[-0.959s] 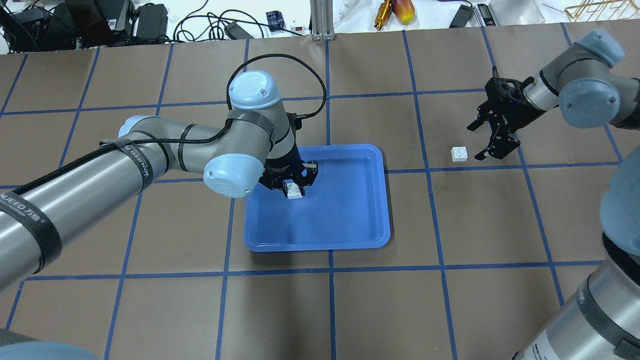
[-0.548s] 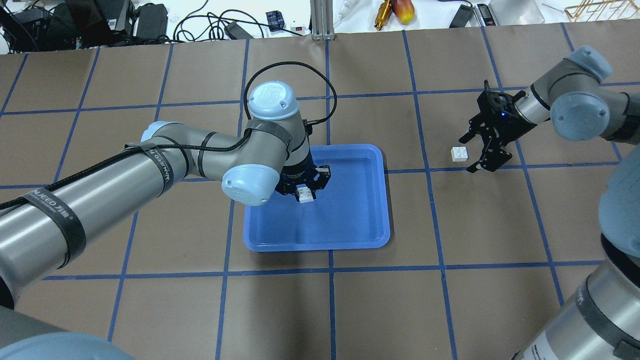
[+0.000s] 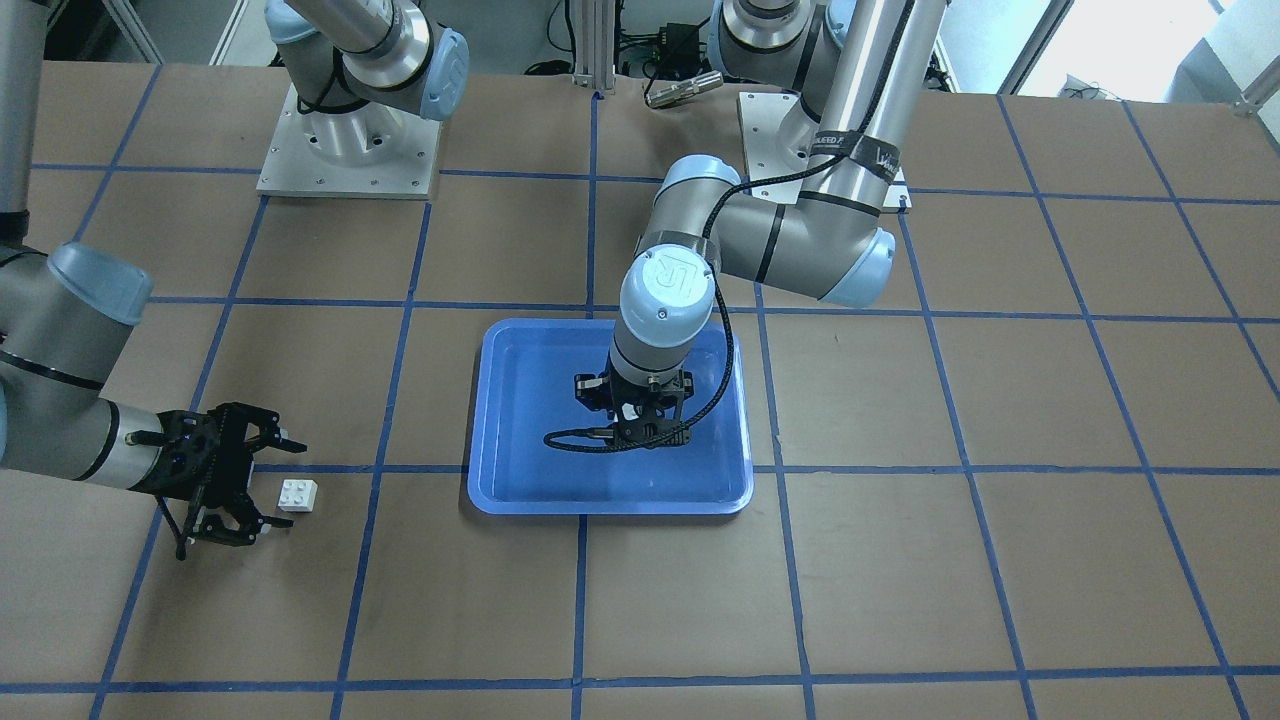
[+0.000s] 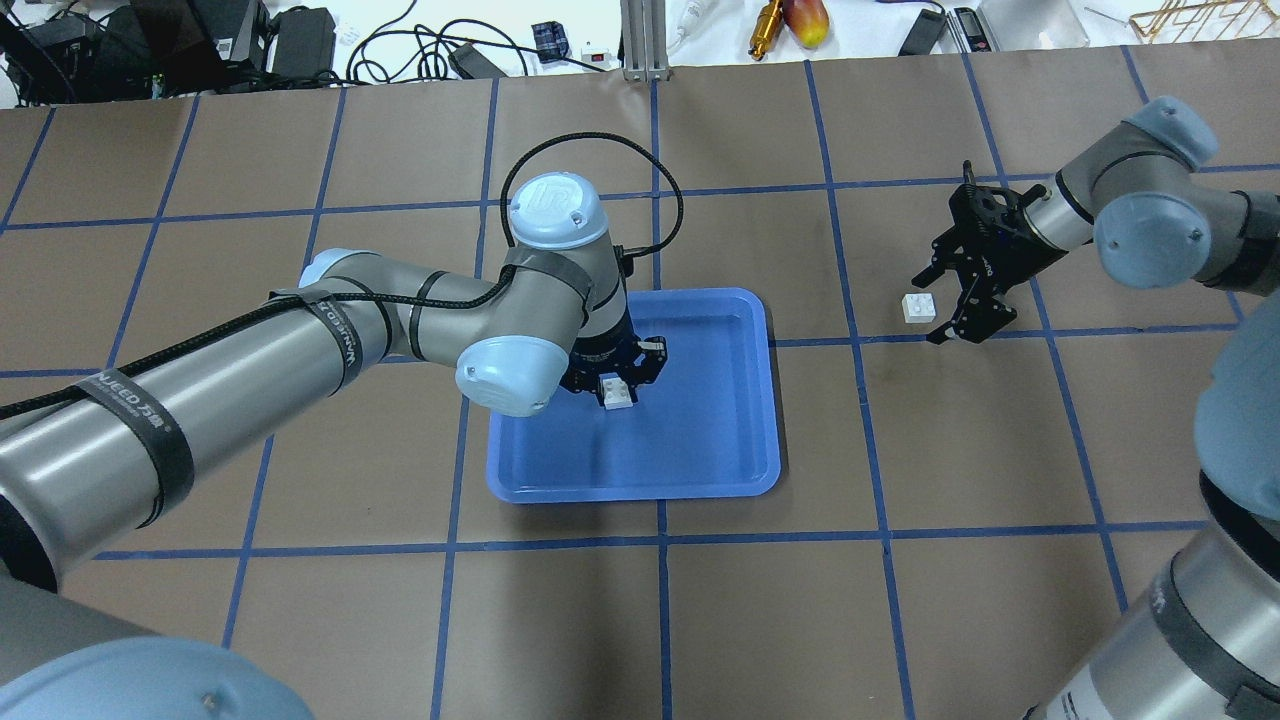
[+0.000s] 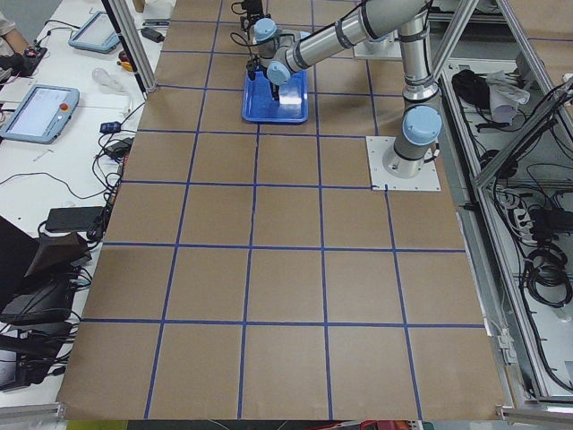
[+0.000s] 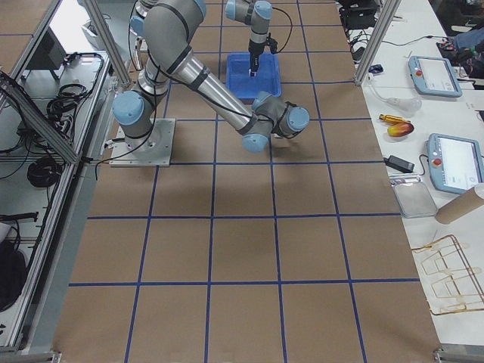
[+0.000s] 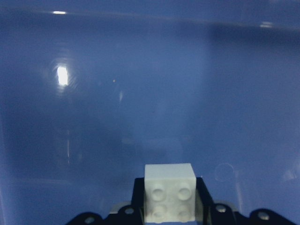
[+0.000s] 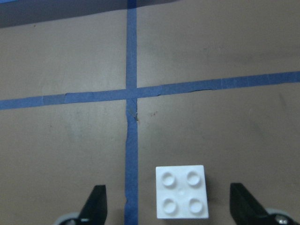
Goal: Assemble white blocks and place on blue tray
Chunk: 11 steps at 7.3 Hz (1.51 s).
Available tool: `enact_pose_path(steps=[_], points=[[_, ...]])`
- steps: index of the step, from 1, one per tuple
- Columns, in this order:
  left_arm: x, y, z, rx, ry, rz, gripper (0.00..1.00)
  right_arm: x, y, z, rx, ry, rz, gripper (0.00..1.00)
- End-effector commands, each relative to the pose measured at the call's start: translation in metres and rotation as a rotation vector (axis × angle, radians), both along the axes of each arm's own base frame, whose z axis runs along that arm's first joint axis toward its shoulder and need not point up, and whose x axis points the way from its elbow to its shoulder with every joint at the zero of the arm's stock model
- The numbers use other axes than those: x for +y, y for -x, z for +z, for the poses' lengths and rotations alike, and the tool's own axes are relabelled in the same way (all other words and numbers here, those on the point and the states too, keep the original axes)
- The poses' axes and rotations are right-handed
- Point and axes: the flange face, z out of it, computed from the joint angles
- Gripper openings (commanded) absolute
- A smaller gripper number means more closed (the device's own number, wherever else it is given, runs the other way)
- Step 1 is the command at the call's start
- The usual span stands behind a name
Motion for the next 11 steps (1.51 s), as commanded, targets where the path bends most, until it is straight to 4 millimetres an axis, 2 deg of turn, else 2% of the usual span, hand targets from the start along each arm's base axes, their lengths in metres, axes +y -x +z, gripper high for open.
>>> enact_pose_path(steps=[1, 4, 5, 6, 8, 9, 11], points=[[0.002, 0.001, -0.006, -0.002, -0.010, 0.012, 0.73, -0.001, 0.001, 0.001, 0.006, 0.020, 0.015, 0.85], [0.004, 0.002, -0.005, 0.000, -0.008, 0.002, 0.77, -0.001, 0.001, 0.000, 0.007, 0.015, 0.008, 0.69], [0.000, 0.001, 0.011, 0.010, 0.026, -0.006, 0.82, -0.001, 0.001, 0.000, 0.009, 0.013, 0.008, 0.66], [-0.010, -0.007, 0.029, 0.020, 0.059, 0.011, 0.88, -0.001, 0.001, 0.000, 0.010, 0.014, 0.006, 0.66], [-0.028, -0.042, 0.042, 0.029, 0.069, 0.072, 0.93, -0.001, 0.001, 0.000, 0.011, 0.012, 0.007, 0.65], [-0.031, -0.060, 0.040, 0.032, 0.065, 0.035, 0.94, -0.001, 0.002, 0.002, 0.012, 0.015, 0.007, 0.62], [-0.035, -0.066, 0.041, 0.036, 0.072, 0.024, 0.94, -0.001, 0.002, 0.002, 0.015, 0.014, 0.008, 0.45]])
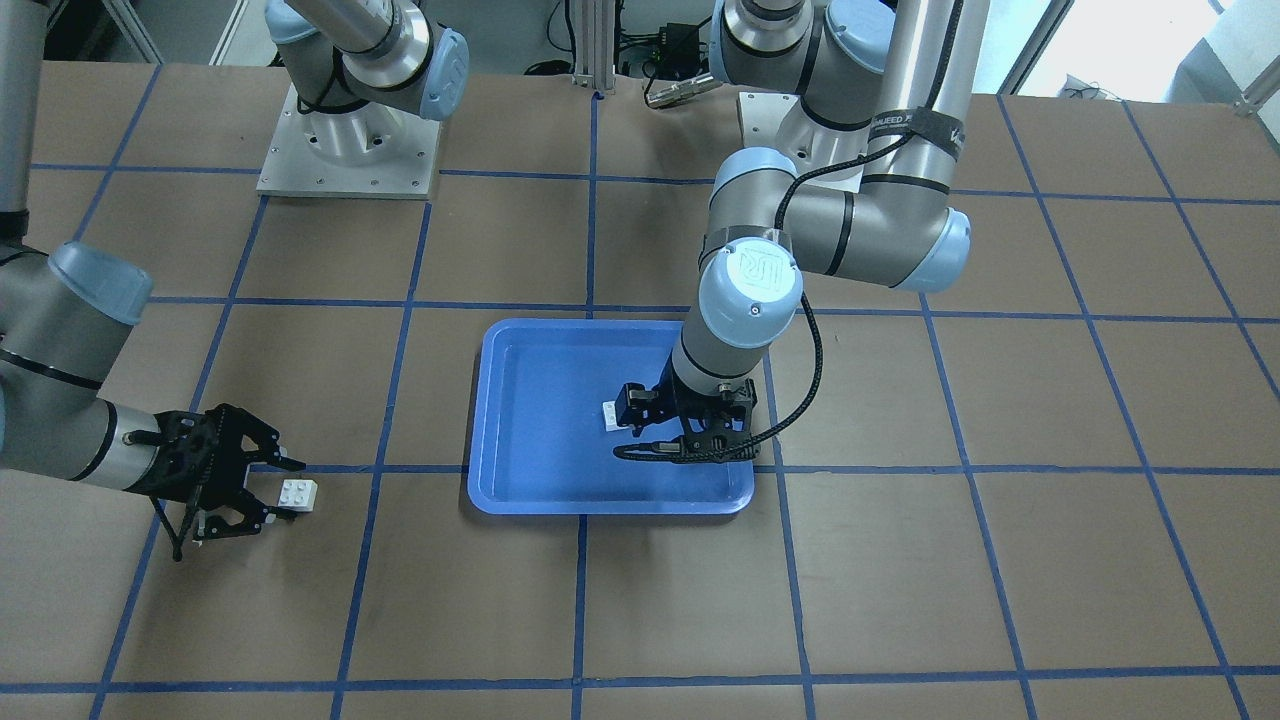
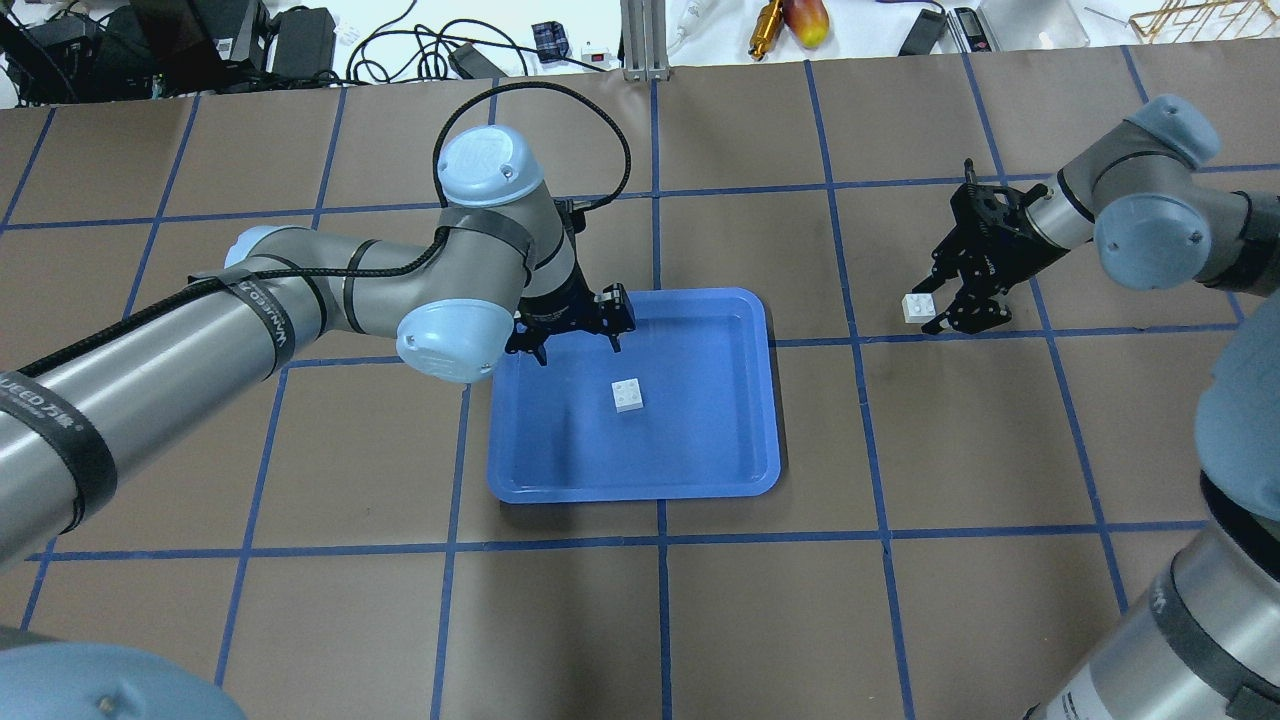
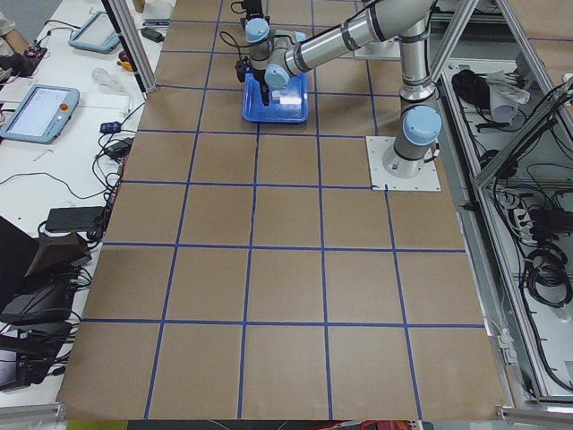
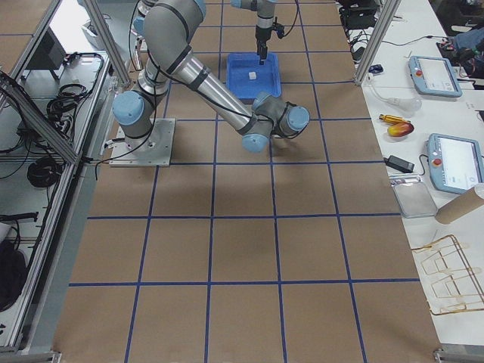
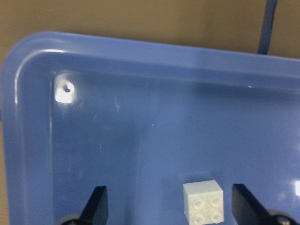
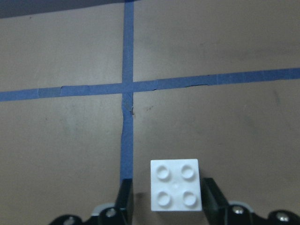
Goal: Assemble white blocks and place on blue tray
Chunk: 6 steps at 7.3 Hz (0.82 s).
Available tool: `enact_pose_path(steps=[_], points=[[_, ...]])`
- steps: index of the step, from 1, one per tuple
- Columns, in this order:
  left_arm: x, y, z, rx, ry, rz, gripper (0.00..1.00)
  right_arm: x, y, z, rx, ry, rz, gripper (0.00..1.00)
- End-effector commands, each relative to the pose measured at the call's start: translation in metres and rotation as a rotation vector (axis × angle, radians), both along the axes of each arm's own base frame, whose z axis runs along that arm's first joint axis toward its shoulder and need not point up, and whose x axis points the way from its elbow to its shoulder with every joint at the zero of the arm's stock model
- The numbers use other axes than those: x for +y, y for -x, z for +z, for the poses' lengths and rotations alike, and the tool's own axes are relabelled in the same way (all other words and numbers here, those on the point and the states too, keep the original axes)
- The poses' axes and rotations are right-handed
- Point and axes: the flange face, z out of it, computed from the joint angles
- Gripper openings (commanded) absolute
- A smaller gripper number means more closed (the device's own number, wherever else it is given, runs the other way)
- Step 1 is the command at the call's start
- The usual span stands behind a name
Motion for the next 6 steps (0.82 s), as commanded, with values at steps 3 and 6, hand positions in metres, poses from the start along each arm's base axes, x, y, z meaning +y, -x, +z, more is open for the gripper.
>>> enact_pose_path(steps=[3, 6], points=[[-0.003, -0.002, 0.003, 0.009, 0.008, 0.000, 0.90, 0.000, 0.003, 0.004, 0.033, -0.002, 0.008, 0.00], [0.001, -0.005, -0.007, 0.000, -0.015, 0.008, 0.62, 0.002, -0.011, 0.041, 0.032, 0.035, -0.006, 0.00]])
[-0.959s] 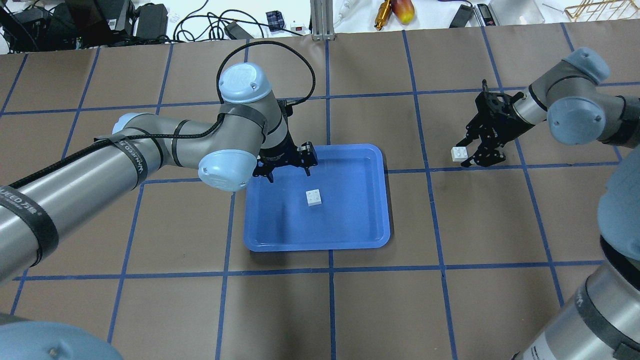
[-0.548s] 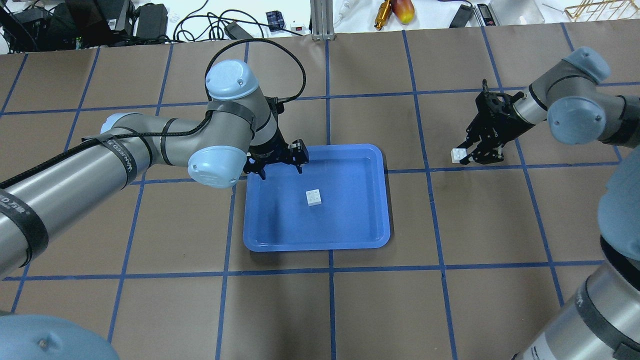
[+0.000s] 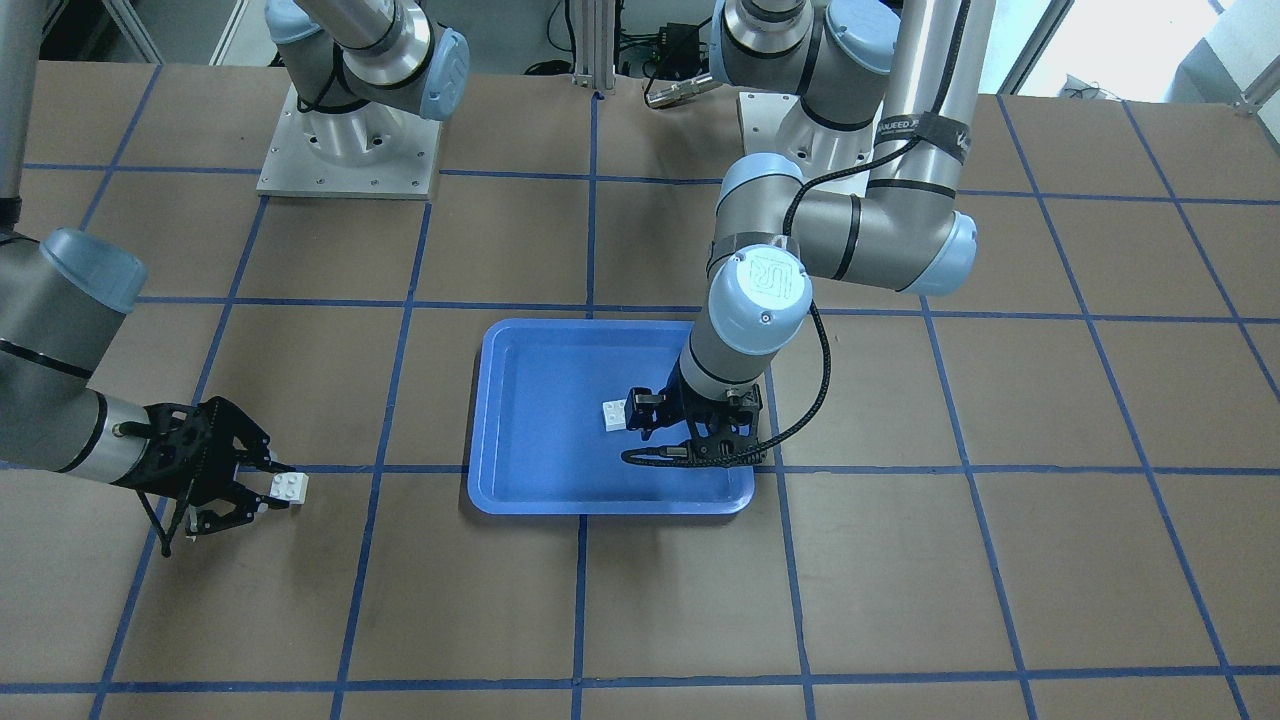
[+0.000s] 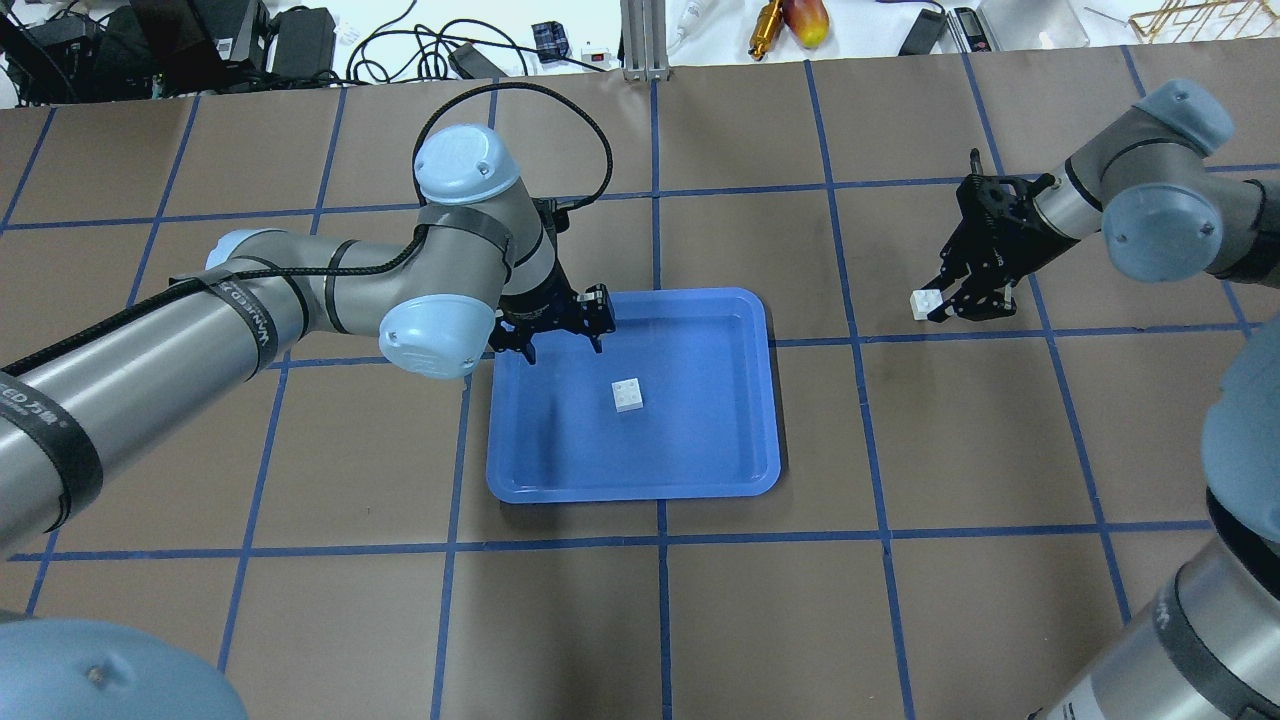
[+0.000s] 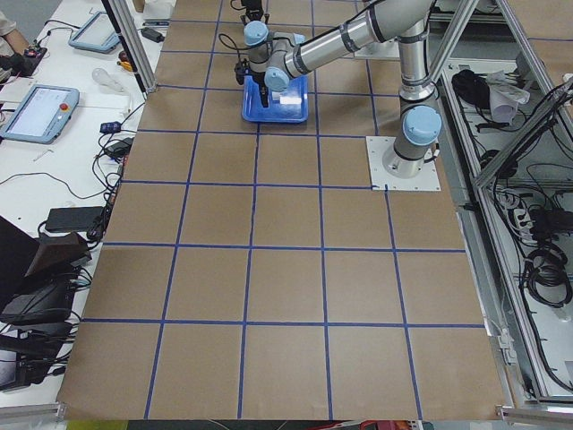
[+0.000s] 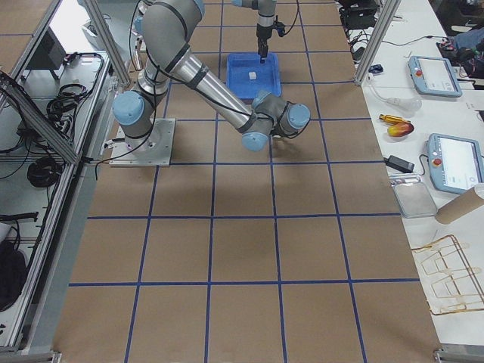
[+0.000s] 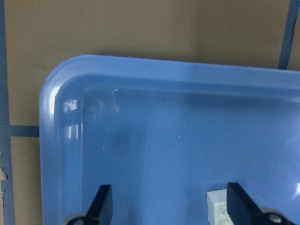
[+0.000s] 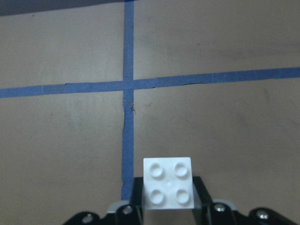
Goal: Assemble white blocks and place on blue tray
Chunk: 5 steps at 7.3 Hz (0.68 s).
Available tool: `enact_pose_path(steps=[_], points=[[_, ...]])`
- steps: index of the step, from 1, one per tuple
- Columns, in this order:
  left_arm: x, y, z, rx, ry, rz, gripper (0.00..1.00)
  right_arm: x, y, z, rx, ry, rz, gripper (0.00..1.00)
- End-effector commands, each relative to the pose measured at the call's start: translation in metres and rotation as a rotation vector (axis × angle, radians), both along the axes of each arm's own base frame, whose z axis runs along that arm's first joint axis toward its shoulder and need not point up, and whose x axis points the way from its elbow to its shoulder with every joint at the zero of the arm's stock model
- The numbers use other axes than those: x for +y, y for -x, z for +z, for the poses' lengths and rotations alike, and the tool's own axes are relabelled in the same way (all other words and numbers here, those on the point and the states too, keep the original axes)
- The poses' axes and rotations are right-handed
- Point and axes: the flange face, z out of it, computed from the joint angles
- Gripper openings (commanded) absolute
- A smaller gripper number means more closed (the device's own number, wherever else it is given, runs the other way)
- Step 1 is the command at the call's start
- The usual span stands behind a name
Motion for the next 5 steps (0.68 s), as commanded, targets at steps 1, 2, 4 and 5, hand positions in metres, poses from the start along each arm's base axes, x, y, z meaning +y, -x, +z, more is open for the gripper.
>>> enact_pose_path(steps=[1, 2, 4, 5], points=[[0.006, 0.000, -0.013, -0.006, -0.040, 0.038, 0.41, 0.006, -0.024, 0.040, -0.004, 0.034, 0.010, 0.00], [0.011, 0.000, -0.019, -0.006, -0.049, 0.052, 0.32, 0.010, -0.049, 0.055, -0.020, 0.024, 0.016, 0.00], [0.011, 0.003, -0.020, 0.022, -0.056, 0.052, 0.23, 0.012, -0.102, 0.070, -0.072, 0.056, 0.063, 0.00], [0.013, 0.005, -0.022, 0.036, -0.064, 0.053, 0.22, 0.016, -0.135, 0.071, -0.074, 0.057, 0.118, 0.00]])
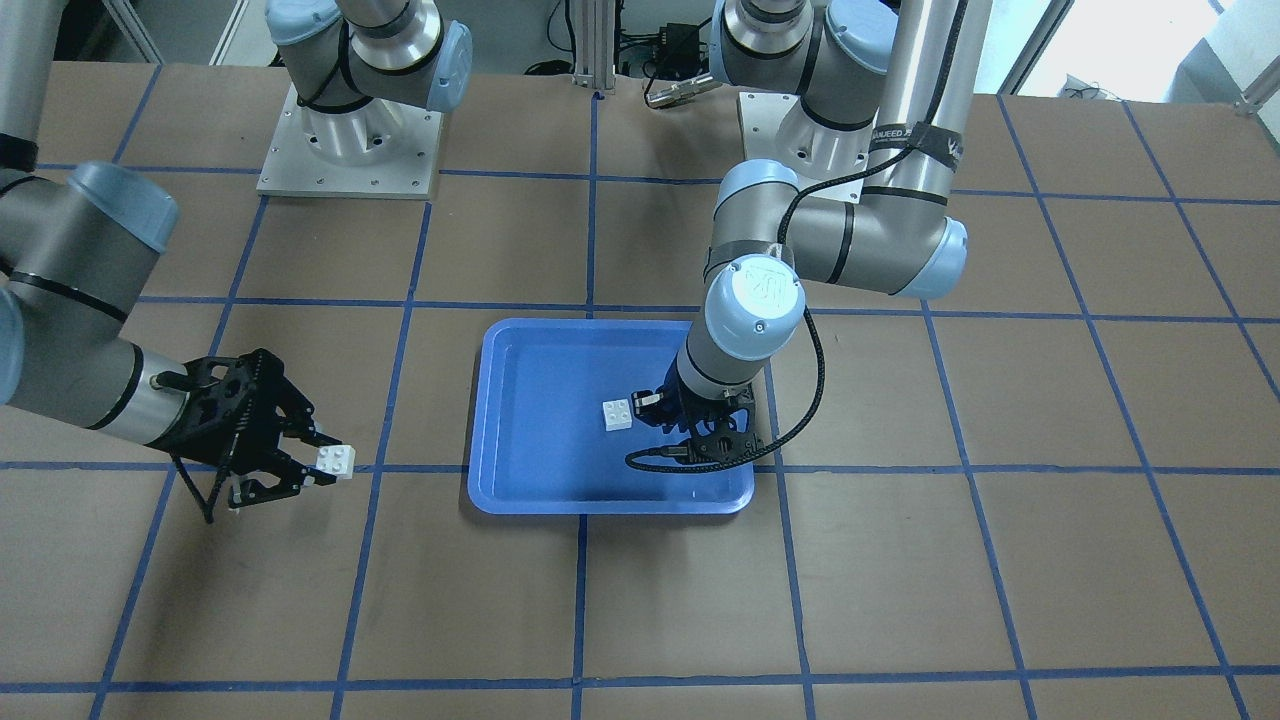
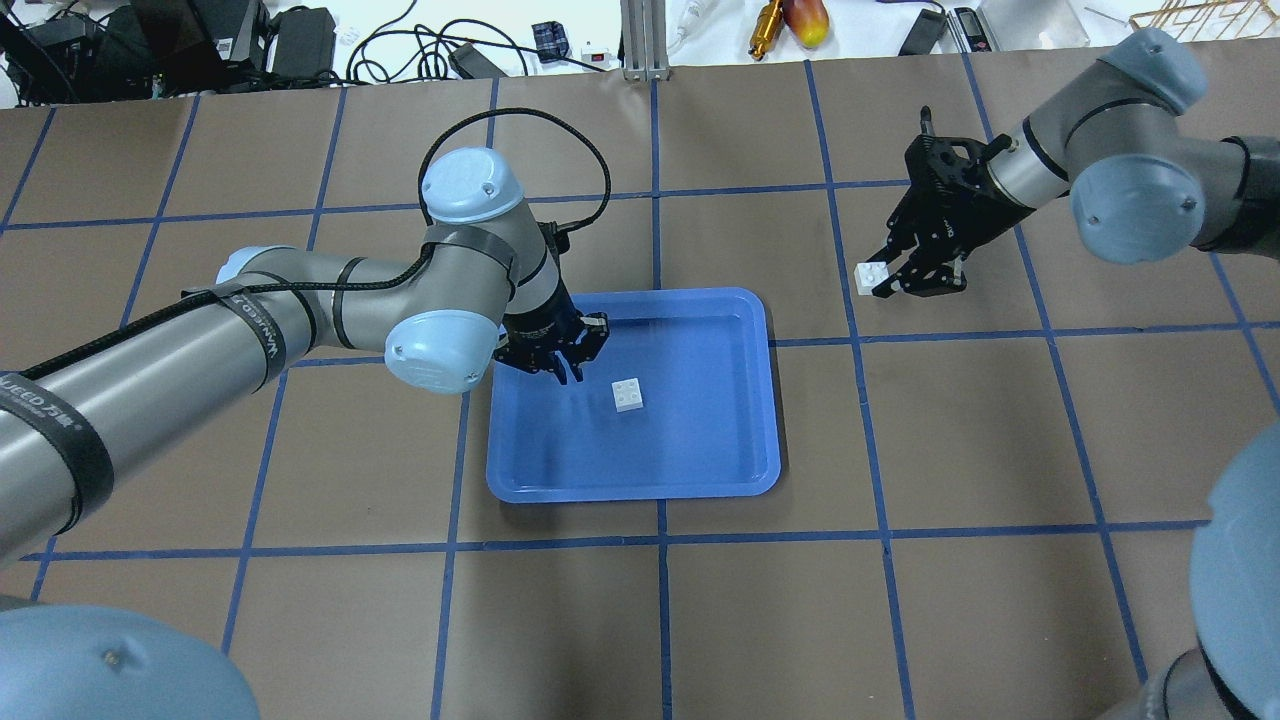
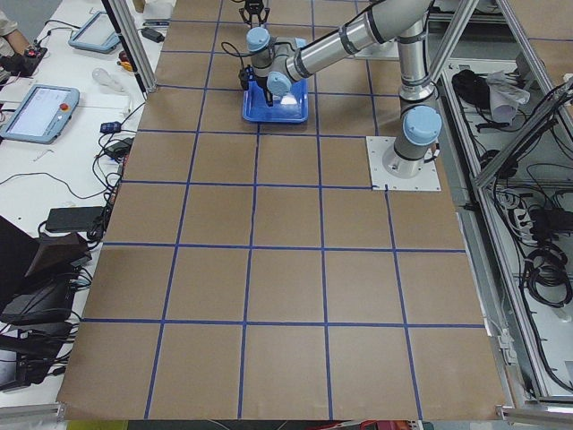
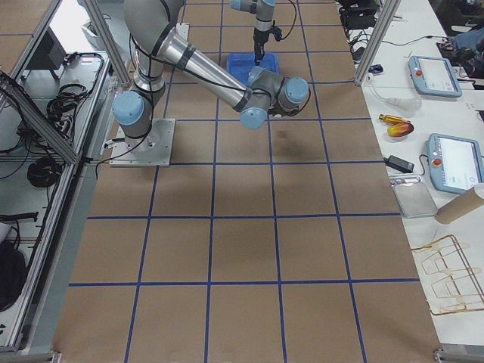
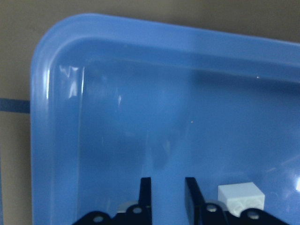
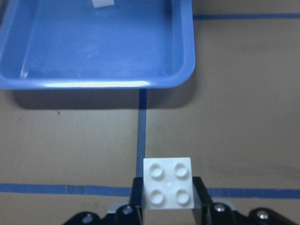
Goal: Assemble white blocks and place on blue tray
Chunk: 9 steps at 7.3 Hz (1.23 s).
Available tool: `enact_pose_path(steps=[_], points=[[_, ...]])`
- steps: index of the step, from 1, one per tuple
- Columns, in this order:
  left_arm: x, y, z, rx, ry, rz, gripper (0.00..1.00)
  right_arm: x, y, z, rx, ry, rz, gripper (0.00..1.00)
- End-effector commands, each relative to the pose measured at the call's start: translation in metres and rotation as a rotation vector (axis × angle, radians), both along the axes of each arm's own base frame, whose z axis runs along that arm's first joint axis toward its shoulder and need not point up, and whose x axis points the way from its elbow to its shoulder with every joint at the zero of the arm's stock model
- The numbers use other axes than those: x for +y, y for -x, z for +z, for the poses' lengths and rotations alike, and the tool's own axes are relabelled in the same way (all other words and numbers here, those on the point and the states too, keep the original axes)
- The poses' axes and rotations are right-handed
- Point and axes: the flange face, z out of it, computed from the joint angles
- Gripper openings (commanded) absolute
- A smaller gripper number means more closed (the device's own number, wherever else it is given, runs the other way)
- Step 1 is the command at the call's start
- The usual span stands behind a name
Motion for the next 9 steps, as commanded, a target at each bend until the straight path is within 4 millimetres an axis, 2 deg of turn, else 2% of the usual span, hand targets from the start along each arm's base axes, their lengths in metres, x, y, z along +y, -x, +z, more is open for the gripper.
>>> enact_pose_path(steps=[1, 2, 3, 4, 6, 8, 9], points=[[0.003, 0.006, -0.004, 0.021, -0.011, -0.002, 0.22, 0.011, -0.073, 0.005, -0.004, -0.016, 0.066, 0.00], [0.004, 0.009, -0.006, 0.023, -0.014, -0.015, 0.22, 0.015, -0.106, 0.008, 0.023, 0.004, 0.044, 0.00], [0.005, 0.012, -0.004, 0.060, -0.021, -0.012, 0.22, 0.029, -0.140, 0.002, 0.031, 0.050, 0.064, 0.00], [0.006, 0.012, -0.005, 0.072, -0.027, -0.010, 0.22, 0.044, -0.158, -0.010, 0.031, 0.109, 0.074, 0.00], [0.011, 0.011, -0.012, 0.069, -0.036, -0.013, 0.22, 0.072, -0.162, -0.035, 0.012, 0.144, -0.013, 0.00], [0.013, 0.011, -0.013, 0.072, -0.029, -0.012, 0.22, 0.084, -0.164, -0.042, 0.008, 0.101, -0.084, 0.00], [0.013, 0.011, -0.015, 0.071, -0.031, -0.009, 0.22, 0.089, -0.175, -0.045, 0.010, 0.079, -0.094, 0.00]])
